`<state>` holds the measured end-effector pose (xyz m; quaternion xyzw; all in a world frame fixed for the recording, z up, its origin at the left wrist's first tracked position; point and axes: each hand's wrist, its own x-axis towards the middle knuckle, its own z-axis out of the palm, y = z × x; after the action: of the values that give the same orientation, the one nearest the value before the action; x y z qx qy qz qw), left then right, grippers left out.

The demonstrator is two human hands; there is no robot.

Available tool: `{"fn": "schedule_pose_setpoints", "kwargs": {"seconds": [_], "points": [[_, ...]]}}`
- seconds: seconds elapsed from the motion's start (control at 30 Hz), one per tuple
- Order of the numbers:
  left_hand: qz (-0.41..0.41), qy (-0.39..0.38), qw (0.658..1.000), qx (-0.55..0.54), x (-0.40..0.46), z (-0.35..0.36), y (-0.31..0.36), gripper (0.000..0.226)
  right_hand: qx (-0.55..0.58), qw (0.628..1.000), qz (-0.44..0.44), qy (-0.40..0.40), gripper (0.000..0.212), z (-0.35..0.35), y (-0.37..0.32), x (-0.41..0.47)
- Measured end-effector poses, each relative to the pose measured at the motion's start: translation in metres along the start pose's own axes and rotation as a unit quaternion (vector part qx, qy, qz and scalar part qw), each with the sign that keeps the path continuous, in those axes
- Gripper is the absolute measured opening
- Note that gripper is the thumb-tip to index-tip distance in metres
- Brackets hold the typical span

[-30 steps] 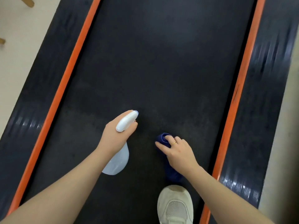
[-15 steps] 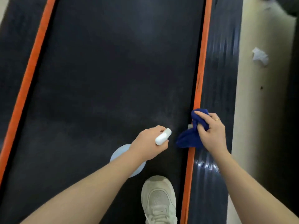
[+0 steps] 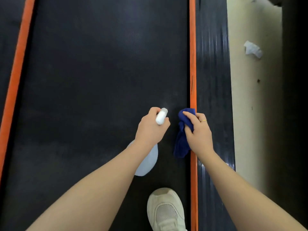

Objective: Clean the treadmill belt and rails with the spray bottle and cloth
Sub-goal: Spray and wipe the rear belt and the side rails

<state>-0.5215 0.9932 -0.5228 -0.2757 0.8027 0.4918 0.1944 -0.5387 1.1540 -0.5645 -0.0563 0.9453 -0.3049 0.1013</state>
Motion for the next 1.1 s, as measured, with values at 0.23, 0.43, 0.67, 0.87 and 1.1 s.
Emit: {"fn": "schedule_pose_setpoints", "kwargs": {"seconds": [0.23, 0.43, 0.67, 0.87, 1.1], "points": [[-0.029, 0.068, 0.996, -0.043, 0.025, -0.028, -0.006, 0.028, -0.223, 0.925, -0.303, -0.048, 0.05, 0.05, 0.008, 0.01], [-0.036, 0.06, 0.995, -0.075, 0.034, -0.04, -0.015, 0.023, -0.241, 0.949, -0.191, 0.07, 0.048, 0.043, -0.011, 0.118], [-0.034, 0.048, 0.997, -0.04, 0.028, -0.039, -0.004, 0.031, -0.231, 0.933, -0.275, -0.038, 0.059, 0.035, 0.005, 0.048], [0.0, 0.054, 0.997, -0.049, 0.029, -0.037, -0.014, 0.029, -0.301, 0.917, -0.248, 0.082, 0.041, 0.035, -0.005, 0.138], [-0.036, 0.055, 0.995, -0.068, 0.03, -0.045, -0.02, 0.03, -0.221, 0.942, -0.253, -0.012, 0.054, 0.051, -0.006, 0.041]]}}
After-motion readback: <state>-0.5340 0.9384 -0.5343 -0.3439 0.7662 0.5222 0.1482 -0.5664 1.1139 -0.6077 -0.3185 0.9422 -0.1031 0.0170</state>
